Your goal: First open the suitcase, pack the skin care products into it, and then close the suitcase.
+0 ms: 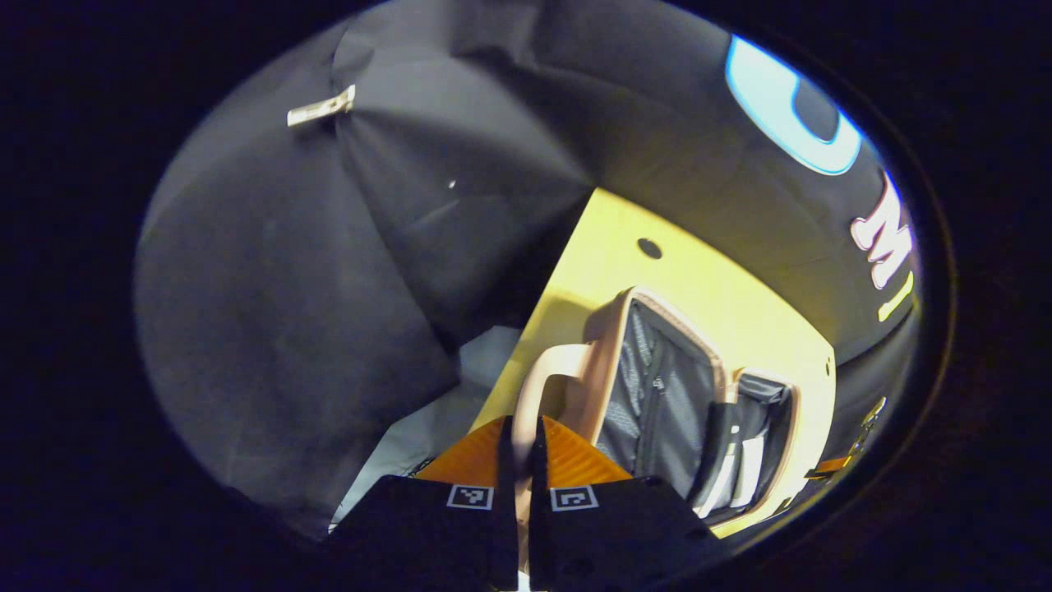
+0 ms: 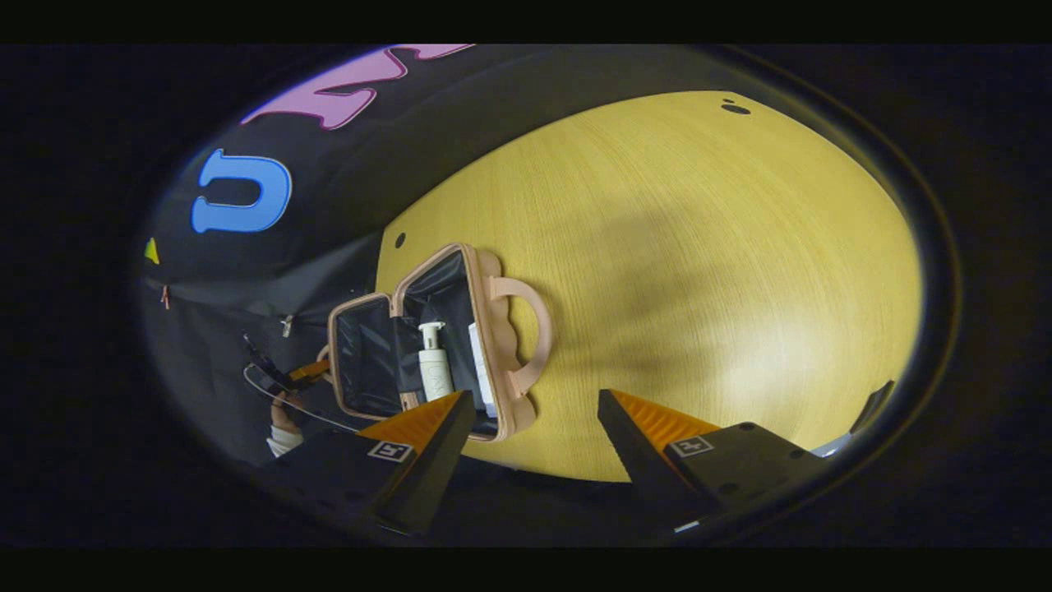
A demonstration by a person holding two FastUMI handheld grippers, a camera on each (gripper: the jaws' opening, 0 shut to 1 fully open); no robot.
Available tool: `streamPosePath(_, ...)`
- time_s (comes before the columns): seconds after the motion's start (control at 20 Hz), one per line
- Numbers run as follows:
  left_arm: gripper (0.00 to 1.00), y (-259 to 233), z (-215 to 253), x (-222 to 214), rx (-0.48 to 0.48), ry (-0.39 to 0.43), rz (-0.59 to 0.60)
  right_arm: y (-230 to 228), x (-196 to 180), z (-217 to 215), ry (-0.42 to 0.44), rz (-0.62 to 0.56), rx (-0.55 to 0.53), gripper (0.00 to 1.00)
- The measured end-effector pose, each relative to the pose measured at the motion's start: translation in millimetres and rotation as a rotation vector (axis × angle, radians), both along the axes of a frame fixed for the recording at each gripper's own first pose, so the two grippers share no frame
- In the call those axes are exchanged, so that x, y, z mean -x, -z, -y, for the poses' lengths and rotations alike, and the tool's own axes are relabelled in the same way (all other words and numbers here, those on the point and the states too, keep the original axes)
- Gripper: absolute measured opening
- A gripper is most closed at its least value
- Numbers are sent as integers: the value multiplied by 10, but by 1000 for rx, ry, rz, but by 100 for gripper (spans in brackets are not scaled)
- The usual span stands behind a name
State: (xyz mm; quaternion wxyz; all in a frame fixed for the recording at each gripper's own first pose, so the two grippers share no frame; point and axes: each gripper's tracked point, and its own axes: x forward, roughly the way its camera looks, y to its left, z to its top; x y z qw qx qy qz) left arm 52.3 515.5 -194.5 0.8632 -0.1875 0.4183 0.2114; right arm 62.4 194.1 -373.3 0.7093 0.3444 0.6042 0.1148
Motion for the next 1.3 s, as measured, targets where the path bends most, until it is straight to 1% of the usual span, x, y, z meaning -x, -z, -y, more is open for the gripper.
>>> streamPosePath(0.05,10,-228,125,-45,-11,20,28,-15,-12,15,-10,1,-12,96)
streamPosePath(0.1,10,-554,304,-49,-20,47,70,-6,-20,57,-22,4,-10,96)
streamPosePath(0.15,10,-765,528,-70,-23,72,104,4,-42,139,-36,19,0,96)
streamPosePath(0.2,13,-972,754,-112,-20,104,136,7,-63,209,-44,33,8,96)
streamPosePath(0.25,9,-1119,992,-189,-23,135,167,-1,-73,277,-50,49,13,96)
streamPosePath(0.3,9,-1266,1226,-258,-21,174,188,-14,-77,345,-53,65,19,95)
streamPosePath(0.4,10,-1452,1729,-388,-33,243,224,69,-26,568,-66,73,58,95)
streamPosePath(0.5,9,-1537,2196,-538,-18,287,254,123,54,707,-75,73,71,96)
streamPosePath(0.65,10,-1542,2785,-783,24,327,285,166,165,936,-77,71,75,96)
streamPosePath(0.75,10,-1428,3191,-932,75,369,289,177,222,1097,-63,71,71,96)
streamPosePath(0.85,10,-1222,3512,-1105,101,406,274,182,257,1279,-51,74,73,96)
streamPosePath(0.95,10,-922,3864,-1294,132,443,263,180,276,1469,-38,79,79,96)
streamPosePath(1.1,10,-395,4415,-1471,181,490,203,173,312,1711,-8,82,79,96)
streamPosePath(1.15,10,-242,4554,-1510,184,502,181,180,329,1777,2,82,76,96)
streamPosePath(1.2,10,58,4739,-1563,175,527,126,181,343,1851,14,81,72,96)
streamPosePath(1.3,10,398,4946,-1625,149,547,56,197,388,1973,23,81,66,96)
